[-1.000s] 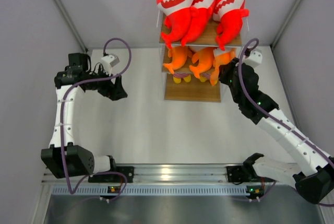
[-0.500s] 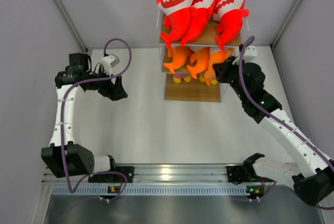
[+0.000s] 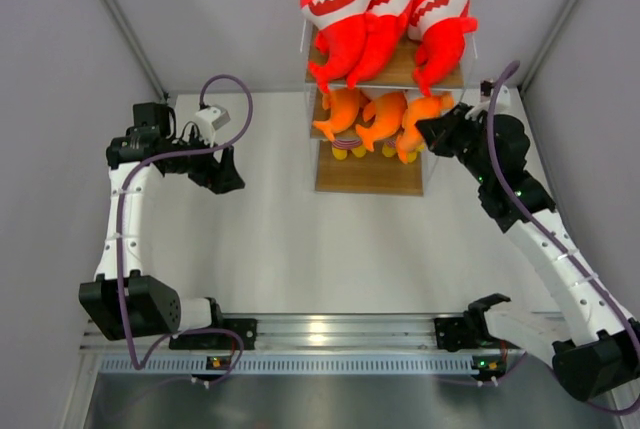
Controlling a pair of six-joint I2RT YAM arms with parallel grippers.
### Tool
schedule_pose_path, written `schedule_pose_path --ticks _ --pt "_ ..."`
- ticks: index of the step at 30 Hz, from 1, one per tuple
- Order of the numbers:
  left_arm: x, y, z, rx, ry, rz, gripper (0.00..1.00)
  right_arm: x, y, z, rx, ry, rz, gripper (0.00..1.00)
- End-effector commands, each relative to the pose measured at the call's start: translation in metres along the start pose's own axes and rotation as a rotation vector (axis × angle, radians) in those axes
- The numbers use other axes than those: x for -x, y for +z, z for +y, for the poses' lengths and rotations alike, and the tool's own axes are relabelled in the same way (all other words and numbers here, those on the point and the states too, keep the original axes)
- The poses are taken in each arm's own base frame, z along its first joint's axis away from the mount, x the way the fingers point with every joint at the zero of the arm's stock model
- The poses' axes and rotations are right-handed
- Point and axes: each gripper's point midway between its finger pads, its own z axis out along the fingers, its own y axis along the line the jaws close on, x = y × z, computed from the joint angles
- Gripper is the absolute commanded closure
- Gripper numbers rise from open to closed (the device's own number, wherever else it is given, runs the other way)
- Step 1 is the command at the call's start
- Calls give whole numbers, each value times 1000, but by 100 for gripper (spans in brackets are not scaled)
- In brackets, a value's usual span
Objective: Place and organize the stuffed toys onto the shelf
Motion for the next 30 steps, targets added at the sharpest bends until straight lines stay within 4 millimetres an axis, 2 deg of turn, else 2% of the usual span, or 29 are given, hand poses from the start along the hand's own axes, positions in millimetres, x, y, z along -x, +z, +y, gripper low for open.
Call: schedule_pose_path --ticks 1,3,4,7,10,11,15,17,22,30 --pt "5 -4 -7 -18 41 -36 17 24 -6 -20 -81 100 -70 100" --pt "5 -4 -7 -20 38 -35 17 30 -8 -37 -170 89 -106 100" --pt "5 -4 -7 -19 38 -35 17 31 -7 -38 -178 87 -109 99" --pt "5 -3 -6 -19 33 -34 17 33 -3 -35 -169 81 -106 93" --pt "6 -4 -6 -17 33 -36 17 40 -3 -36 -216 40 -129 92" --pt "6 -4 -6 -17 32 -35 17 43 -4 -29 -210 18 -139 91" --pt "5 -3 -5 -17 29 -31 17 55 -2 -23 -262 -38 -205 89" --pt "6 -3 -4 -15 30 -31 17 57 6 -17 -269 -67 -208 87" --pt "5 -4 -4 -6 33 -29 17 55 21 -19 -332 -119 -208 86" --pt "5 -3 -2 -6 35 -25 17 59 24 -30 -414 -166 -235 80"
